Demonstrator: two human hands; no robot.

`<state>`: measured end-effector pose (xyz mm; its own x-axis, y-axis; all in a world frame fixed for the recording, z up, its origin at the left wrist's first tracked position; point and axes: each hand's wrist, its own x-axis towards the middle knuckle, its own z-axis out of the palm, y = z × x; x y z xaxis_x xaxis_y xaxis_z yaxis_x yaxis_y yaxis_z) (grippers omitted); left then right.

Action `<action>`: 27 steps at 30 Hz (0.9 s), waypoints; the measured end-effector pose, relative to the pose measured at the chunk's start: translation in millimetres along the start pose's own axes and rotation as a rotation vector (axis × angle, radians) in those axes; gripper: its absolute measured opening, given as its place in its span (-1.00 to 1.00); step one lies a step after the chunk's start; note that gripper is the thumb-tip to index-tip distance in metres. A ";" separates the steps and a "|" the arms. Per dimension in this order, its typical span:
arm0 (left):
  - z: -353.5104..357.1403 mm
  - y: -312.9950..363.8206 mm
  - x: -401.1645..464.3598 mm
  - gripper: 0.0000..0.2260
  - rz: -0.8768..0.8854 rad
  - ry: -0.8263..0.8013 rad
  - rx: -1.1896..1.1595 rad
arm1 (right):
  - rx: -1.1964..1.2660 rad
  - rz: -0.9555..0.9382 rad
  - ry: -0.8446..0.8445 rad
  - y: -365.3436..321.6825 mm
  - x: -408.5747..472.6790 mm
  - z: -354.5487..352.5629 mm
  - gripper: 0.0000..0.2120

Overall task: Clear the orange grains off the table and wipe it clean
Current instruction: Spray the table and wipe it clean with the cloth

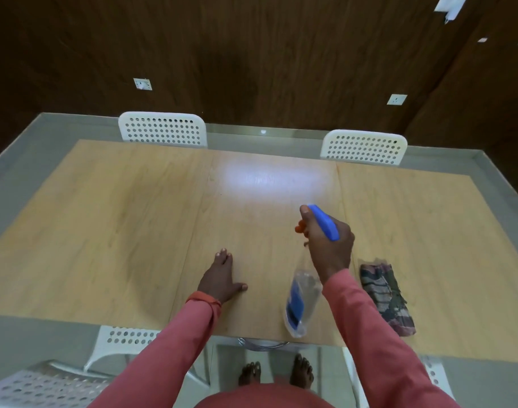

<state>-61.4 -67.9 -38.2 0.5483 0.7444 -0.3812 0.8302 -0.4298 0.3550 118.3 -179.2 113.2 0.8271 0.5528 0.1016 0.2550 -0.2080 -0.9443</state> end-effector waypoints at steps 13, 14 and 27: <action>-2.0 1.8 -2.6 -0.11 0.003 0.011 0.014 | -0.206 0.048 0.046 12.2 -32.0 -26.3 -0.51; -2.0 1.7 -2.7 -0.11 0.003 0.012 0.013 | -0.213 0.056 0.070 13.9 -31.7 -26.6 -0.50; 0.3 -0.6 -0.4 -0.11 0.016 0.005 0.009 | -0.288 0.075 0.243 24.1 -39.1 -58.1 -0.45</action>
<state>-62.1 -68.1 -38.5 0.5613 0.7400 -0.3707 0.8220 -0.4463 0.3537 121.3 -252.7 104.7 0.9346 0.3270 0.1398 0.2911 -0.4777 -0.8289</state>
